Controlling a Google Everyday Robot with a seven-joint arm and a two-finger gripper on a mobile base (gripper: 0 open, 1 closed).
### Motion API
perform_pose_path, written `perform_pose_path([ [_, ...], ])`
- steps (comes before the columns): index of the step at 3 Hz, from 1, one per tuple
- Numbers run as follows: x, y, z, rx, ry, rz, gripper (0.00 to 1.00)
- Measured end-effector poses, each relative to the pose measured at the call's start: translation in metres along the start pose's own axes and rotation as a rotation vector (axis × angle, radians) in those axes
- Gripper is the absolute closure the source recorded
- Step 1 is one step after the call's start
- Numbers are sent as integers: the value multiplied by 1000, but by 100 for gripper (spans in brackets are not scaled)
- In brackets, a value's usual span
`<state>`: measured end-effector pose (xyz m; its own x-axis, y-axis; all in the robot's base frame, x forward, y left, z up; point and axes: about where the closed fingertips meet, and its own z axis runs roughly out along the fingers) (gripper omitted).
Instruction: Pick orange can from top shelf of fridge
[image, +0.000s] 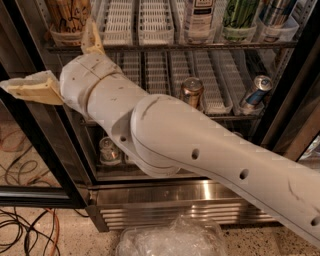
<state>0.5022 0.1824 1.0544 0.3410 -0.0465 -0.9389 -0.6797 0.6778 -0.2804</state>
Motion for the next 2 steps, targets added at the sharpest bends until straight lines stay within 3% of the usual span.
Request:
perform_pose_path([
  [2, 6, 0, -1, 12, 22, 25, 0],
])
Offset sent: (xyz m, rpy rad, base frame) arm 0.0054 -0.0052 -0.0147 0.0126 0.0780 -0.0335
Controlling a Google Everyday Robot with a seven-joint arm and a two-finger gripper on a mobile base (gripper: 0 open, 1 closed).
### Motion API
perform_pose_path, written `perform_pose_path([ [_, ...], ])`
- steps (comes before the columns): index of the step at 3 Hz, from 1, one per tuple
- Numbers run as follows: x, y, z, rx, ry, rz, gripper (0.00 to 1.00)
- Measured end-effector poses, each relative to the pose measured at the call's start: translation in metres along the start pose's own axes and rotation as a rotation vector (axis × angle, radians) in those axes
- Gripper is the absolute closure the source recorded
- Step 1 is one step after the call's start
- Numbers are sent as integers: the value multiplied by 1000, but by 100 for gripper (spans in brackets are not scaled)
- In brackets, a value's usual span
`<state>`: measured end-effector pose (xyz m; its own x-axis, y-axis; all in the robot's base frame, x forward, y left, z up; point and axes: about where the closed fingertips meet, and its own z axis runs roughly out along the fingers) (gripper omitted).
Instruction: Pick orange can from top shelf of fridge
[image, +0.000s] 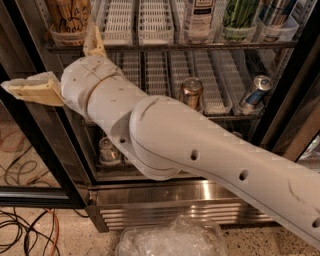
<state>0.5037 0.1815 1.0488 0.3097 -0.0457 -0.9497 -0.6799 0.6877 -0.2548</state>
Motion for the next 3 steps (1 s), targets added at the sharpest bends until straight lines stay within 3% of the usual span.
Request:
perform_pose_path([
  [1, 9, -8, 1, 5, 75, 62, 0],
  [2, 10, -34, 1, 62, 128, 47, 0],
  [3, 20, -27, 19, 34, 121, 46, 0],
])
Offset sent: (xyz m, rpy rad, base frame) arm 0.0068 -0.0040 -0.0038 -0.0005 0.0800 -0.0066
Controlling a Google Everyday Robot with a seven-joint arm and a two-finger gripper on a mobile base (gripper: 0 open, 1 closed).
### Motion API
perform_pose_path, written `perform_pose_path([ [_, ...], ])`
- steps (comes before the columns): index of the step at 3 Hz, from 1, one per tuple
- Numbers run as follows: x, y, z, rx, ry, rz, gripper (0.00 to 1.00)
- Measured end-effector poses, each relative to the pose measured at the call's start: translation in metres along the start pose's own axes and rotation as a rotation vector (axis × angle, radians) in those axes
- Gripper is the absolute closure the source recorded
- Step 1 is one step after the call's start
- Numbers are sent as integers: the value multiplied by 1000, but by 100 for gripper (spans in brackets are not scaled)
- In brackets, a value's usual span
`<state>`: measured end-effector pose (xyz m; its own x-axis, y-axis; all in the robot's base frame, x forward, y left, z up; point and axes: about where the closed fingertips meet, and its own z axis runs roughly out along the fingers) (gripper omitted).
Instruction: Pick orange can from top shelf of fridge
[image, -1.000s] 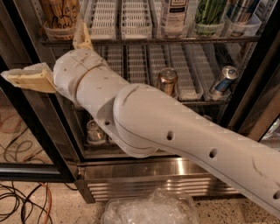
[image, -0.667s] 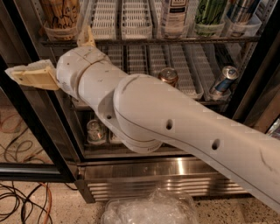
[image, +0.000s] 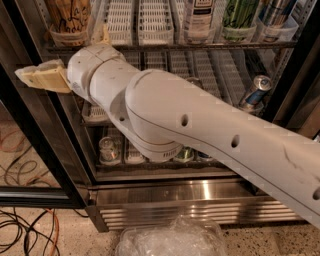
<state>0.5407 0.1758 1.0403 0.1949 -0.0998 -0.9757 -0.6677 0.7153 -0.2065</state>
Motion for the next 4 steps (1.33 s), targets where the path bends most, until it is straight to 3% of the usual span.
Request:
perform_pose_path([
  [1, 0, 0, 0, 0, 0, 0, 0],
  [3, 0, 0, 0, 0, 0, 0, 41],
  [4, 0, 0, 0, 0, -1, -1, 41],
])
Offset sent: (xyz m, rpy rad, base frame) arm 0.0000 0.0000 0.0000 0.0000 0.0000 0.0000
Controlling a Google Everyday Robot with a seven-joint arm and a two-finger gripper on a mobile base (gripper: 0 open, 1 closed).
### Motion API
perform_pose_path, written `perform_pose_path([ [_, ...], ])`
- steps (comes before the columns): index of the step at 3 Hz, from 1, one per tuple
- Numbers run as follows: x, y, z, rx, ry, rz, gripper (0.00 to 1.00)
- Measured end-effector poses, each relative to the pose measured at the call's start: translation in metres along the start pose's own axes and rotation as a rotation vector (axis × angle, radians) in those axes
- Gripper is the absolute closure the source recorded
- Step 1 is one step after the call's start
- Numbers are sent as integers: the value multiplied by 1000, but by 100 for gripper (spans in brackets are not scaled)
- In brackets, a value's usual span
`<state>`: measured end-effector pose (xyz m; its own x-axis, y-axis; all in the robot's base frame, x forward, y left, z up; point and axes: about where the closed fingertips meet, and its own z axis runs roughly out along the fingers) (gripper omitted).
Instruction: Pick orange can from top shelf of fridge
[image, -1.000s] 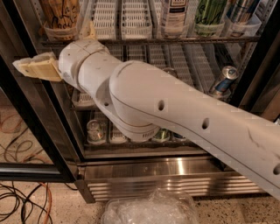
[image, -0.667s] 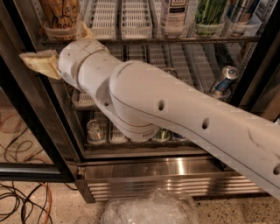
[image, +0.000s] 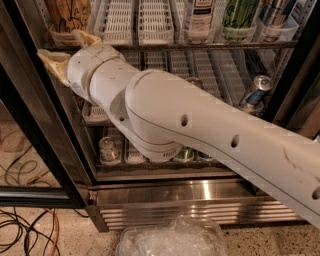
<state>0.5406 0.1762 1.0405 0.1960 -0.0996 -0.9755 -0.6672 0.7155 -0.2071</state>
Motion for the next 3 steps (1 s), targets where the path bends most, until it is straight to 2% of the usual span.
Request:
perform_pose_path([
  [2, -2, -7, 2, 53, -14, 7, 40],
  [3, -5, -7, 8, 56, -24, 0, 34],
])
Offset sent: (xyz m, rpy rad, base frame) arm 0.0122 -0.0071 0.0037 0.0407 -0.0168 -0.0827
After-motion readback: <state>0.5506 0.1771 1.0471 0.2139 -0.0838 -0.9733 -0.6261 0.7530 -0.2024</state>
